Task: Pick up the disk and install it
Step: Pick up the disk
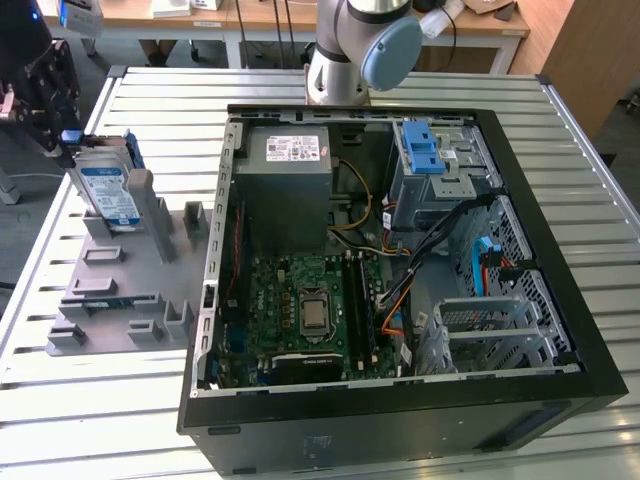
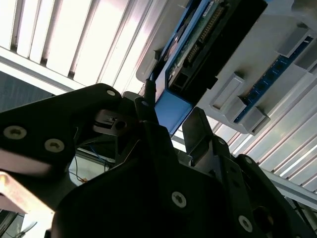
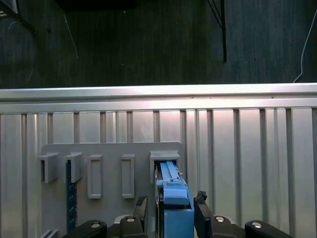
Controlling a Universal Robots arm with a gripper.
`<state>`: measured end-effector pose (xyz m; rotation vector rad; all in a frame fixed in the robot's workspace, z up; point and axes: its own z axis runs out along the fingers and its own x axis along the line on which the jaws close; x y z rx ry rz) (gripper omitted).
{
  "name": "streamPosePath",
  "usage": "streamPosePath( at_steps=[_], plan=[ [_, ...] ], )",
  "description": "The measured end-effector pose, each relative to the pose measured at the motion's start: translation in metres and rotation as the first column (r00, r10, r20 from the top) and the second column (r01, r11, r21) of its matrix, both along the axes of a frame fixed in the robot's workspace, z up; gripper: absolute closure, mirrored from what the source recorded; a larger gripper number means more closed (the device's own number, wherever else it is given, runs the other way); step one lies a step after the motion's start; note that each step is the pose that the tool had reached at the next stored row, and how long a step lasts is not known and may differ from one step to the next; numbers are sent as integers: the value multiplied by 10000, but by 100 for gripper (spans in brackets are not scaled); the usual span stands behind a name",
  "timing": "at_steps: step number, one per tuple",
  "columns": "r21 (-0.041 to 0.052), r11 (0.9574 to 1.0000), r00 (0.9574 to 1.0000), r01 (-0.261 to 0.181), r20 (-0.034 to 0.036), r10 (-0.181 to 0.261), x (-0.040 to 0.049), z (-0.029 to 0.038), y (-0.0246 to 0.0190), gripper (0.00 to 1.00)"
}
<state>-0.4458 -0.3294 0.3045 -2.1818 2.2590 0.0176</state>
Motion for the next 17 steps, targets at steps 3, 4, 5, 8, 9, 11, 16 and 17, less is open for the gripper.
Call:
streamPosePath(
  at_steps=[3, 4, 5, 8, 9, 11, 16, 17],
  plan=[
    [9, 10000, 10000, -1, 0, 1, 0, -19, -1, 51],
    [9, 10000, 10000, -2, -1, 2, 2, -26, 0, 51],
    [8, 10000, 10000, -7, -3, 7, 6, -32, -1, 51],
    [9, 10000, 10000, -41, 0, 41, 19, -45, 7, 51],
    [9, 10000, 10000, -54, -1, 54, 19, -47, 8, 51],
    [9, 10000, 10000, -75, 0, 75, 19, -54, 10, 51],
    [9, 10000, 10000, -79, -6, 79, 19, -97, 10, 51],
    [9, 10000, 10000, -79, -8, 79, 19, -106, 11, 51]
  ],
)
